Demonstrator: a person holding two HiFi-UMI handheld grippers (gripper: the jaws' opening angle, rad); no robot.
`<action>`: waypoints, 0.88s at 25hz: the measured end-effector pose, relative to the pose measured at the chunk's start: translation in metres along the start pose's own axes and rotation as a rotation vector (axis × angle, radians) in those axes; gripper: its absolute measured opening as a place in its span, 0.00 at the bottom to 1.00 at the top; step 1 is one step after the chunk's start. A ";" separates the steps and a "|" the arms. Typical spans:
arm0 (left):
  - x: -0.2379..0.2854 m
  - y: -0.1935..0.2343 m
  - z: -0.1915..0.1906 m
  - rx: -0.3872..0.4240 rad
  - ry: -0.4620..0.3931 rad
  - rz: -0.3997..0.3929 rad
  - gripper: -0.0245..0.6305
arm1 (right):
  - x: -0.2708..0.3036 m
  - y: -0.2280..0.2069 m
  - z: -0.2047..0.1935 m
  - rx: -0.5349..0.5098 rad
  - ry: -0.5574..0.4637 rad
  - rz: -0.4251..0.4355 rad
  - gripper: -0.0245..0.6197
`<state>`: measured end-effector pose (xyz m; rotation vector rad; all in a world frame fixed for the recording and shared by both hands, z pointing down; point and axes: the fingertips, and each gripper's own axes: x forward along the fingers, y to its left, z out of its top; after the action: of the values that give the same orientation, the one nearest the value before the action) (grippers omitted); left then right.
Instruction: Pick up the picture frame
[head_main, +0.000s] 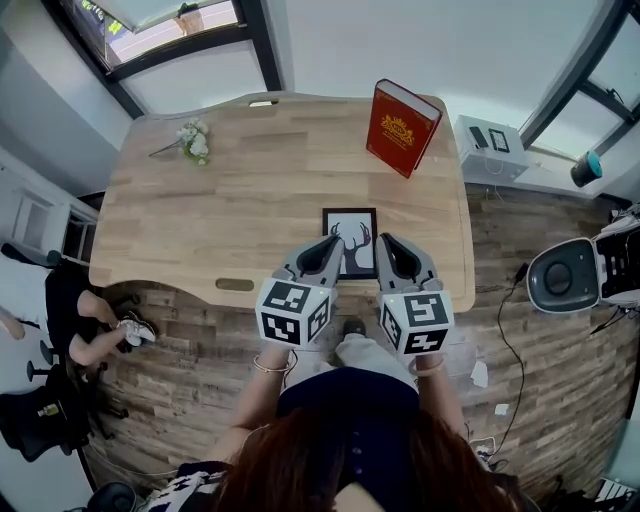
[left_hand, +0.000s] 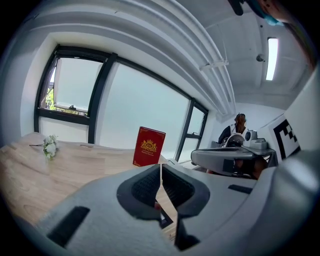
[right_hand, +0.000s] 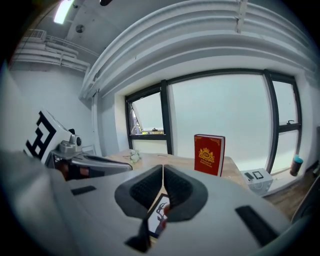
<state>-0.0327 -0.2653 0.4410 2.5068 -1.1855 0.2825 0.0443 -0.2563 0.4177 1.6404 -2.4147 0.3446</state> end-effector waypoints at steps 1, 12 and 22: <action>0.004 0.002 -0.001 -0.003 0.005 -0.002 0.09 | 0.005 -0.003 -0.002 -0.002 0.009 0.002 0.08; 0.038 0.025 -0.020 -0.053 0.061 -0.001 0.09 | 0.045 -0.024 -0.036 -0.029 0.126 0.052 0.08; 0.063 0.049 -0.055 -0.106 0.154 0.014 0.12 | 0.074 -0.036 -0.072 -0.041 0.231 0.072 0.08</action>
<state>-0.0330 -0.3165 0.5233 2.3412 -1.1275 0.3977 0.0533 -0.3124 0.5111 1.4140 -2.2952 0.4659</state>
